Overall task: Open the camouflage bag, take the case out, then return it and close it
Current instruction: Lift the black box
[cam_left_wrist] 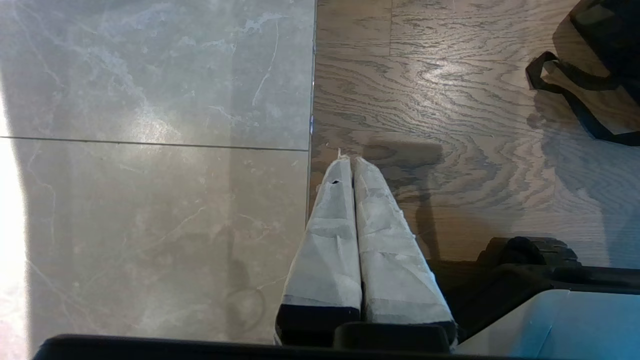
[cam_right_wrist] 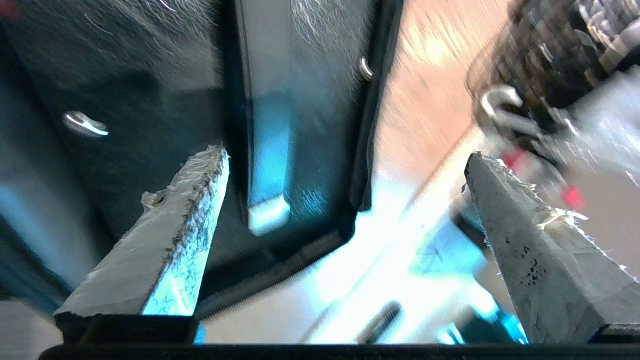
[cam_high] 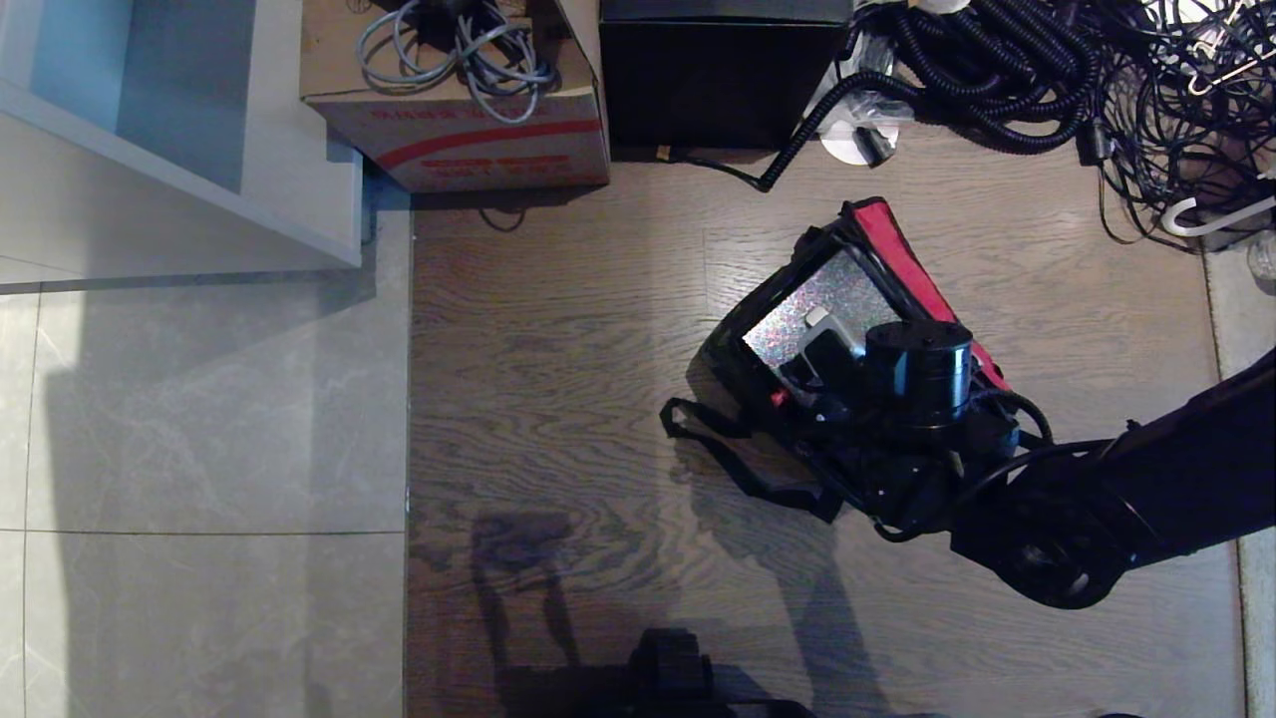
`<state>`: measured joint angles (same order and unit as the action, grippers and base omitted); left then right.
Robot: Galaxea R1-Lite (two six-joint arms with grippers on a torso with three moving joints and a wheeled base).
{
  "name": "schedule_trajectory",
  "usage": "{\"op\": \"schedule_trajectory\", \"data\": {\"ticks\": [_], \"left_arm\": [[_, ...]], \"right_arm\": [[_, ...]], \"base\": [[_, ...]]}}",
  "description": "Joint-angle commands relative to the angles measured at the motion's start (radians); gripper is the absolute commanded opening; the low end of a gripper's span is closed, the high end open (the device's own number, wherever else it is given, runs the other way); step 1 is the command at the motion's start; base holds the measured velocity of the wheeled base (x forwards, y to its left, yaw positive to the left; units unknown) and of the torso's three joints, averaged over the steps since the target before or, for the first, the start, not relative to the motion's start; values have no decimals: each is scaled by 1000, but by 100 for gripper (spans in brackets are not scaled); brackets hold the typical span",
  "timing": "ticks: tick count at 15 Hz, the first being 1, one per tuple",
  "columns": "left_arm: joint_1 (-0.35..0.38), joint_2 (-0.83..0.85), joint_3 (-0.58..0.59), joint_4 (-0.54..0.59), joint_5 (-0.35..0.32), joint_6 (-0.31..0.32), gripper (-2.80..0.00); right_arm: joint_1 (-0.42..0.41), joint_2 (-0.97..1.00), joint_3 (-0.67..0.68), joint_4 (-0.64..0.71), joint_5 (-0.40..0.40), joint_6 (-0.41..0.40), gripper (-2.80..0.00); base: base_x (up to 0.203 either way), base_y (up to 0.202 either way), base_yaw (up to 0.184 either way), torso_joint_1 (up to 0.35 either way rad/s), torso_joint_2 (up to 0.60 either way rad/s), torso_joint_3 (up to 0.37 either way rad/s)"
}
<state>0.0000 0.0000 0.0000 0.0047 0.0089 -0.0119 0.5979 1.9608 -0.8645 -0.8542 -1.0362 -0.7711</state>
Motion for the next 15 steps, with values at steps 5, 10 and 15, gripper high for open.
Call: {"op": "schedule_trajectory", "data": {"ticks": [5,10,15], "left_arm": [[0,0,0,0,0,0,-280],[0,0,0,0,0,0,-280],[0,0,0,0,0,0,-280]], "right_arm": [[0,58,-17,-56,-39,-6,0],[-13,119,-61,-127,-38,-28,0],[-78,159,-114,-162,-36,-75,0]], "base": [[0,0,0,0,0,0],[0,0,0,0,0,0],[0,0,0,0,0,0]]}}
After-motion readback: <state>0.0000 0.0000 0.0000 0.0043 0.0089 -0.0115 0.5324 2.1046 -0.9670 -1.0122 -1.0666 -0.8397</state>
